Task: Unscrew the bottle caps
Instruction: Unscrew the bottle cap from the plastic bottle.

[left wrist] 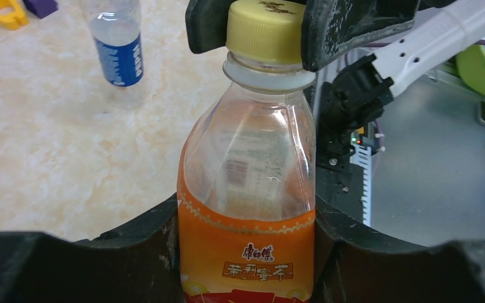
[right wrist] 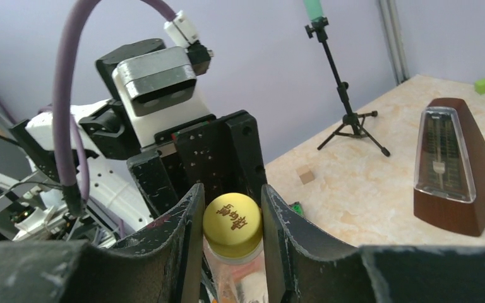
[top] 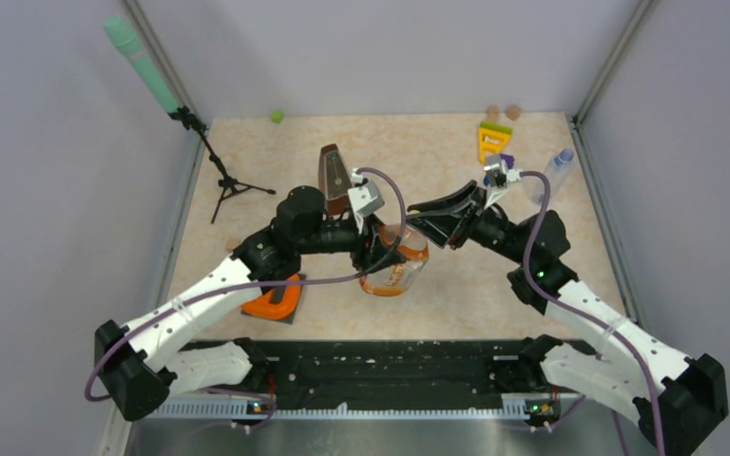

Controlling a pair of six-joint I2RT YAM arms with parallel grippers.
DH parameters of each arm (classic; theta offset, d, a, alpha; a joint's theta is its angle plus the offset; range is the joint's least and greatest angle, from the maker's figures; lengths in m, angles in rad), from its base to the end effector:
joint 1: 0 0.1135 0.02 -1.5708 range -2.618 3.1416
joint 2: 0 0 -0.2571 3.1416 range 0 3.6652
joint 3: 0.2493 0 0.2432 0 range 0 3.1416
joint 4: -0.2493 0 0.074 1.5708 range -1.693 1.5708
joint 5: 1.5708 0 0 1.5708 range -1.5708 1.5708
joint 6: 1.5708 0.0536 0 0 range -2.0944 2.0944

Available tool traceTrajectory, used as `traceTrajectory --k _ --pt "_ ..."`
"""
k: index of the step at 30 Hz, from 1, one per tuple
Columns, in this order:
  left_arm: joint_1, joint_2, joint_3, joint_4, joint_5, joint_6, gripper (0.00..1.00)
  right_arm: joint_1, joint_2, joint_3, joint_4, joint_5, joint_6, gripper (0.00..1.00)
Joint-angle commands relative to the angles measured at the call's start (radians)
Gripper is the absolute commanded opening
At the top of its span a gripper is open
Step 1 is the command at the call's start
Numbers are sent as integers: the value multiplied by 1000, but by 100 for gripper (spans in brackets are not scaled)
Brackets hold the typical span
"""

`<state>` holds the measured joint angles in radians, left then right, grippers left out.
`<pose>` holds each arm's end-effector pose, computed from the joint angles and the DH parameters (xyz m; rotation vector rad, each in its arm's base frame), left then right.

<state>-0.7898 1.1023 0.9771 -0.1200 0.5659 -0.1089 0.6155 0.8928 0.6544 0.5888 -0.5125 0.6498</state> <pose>0.1633 -0.2055 0.3441 1.0316 1.6321 -1.1316 0.1606 0.1458 0.3578 -0.4684 1.3184 1.3848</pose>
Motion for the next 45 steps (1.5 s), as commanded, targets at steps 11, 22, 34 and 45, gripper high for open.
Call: traceTrajectory --k 11,22,34,45 --pt "61 40 33 85 382 -53 0 -28 -19 -2 133 -176 28 2" --pt "66 78 35 168 592 -99 0 -47 22 4 262 -341 106 0" --pt "66 109 34 296 751 -197 0 -63 45 6 397 -439 178 0" --pt "65 120 39 299 808 -211 0 -69 30 16 408 -483 166 0"
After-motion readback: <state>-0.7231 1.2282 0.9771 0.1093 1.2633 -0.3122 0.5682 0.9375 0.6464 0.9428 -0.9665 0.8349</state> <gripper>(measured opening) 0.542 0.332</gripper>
